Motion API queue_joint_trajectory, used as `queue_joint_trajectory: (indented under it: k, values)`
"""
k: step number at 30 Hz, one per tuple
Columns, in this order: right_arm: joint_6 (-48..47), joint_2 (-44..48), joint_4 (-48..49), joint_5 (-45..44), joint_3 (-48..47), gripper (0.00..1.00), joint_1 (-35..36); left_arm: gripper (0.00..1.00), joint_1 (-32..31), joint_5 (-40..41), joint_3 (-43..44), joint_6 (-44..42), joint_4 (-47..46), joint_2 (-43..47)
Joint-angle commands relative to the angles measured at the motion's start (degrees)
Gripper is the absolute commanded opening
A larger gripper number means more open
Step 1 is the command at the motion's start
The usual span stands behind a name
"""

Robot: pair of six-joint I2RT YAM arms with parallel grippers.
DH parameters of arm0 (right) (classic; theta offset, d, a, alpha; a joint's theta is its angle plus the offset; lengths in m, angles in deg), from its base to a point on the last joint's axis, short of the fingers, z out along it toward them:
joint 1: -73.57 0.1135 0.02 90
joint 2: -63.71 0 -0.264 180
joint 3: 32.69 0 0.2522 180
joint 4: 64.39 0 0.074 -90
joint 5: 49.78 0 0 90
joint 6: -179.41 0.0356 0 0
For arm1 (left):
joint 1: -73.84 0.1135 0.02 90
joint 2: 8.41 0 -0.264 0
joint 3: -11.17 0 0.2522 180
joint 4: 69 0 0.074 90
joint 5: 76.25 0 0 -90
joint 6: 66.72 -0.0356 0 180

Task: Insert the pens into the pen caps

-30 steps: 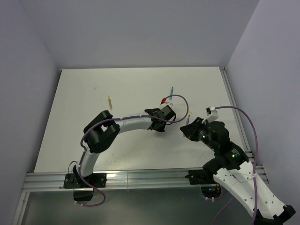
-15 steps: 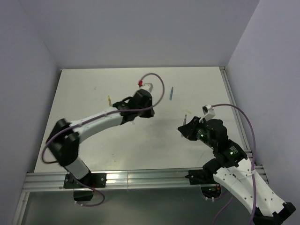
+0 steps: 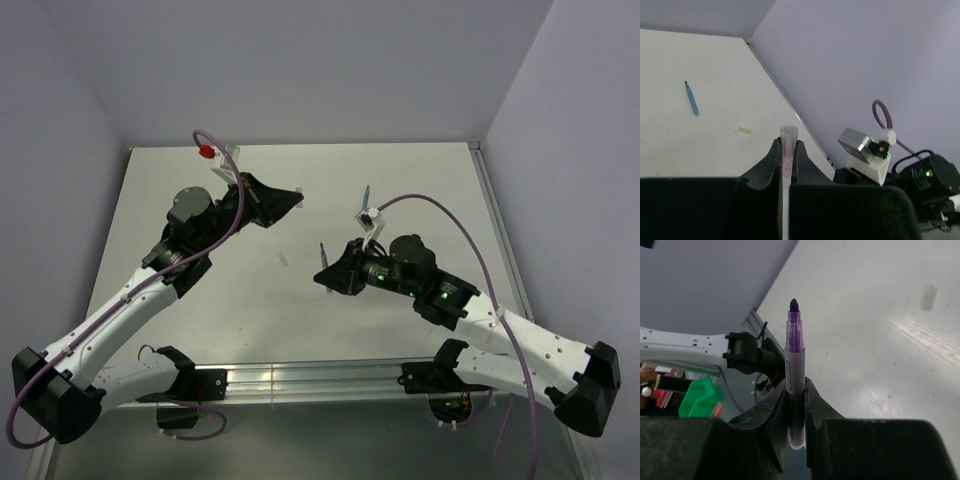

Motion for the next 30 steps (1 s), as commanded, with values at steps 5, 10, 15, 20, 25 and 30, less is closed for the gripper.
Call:
queue_joint_trajectory:
  k: [5, 10, 15, 20, 25, 30]
  values:
    - [-3.93, -7.57, 15.12, 1.72, -8.20, 0.00, 4.44, 0.00, 1.76, -12.40, -2.26, -2.85, -3.49, 5.72]
    - [-4.64, -11.44, 16.54, 0.94, -10.22, 0.00, 5.93, 0.00, 1.84, -14.51, -4.81, -1.55, -6.12, 6.52]
    - [-4.99, -12.76, 16.62, -1.18, -11.37, 0.00, 6.81, 0.00, 2.46, -14.17, -6.66, 0.05, -7.89, 7.22]
    - [-4.11, -13.64, 17.15, -2.67, -11.90, 0.00, 6.99, 0.00, 2.81, -12.76, -7.45, 0.31, -8.15, 8.36]
    - [-3.85, -14.08, 17.15, -3.38, -11.99, 0.00, 7.07, 0.00, 3.16, -12.23, -7.89, 0.84, -8.50, 8.63]
    - [-3.67, -14.26, 17.15, -3.55, -11.81, 0.00, 7.07, 0.00, 3.60, -12.23, -7.80, 1.10, -8.41, 8.54]
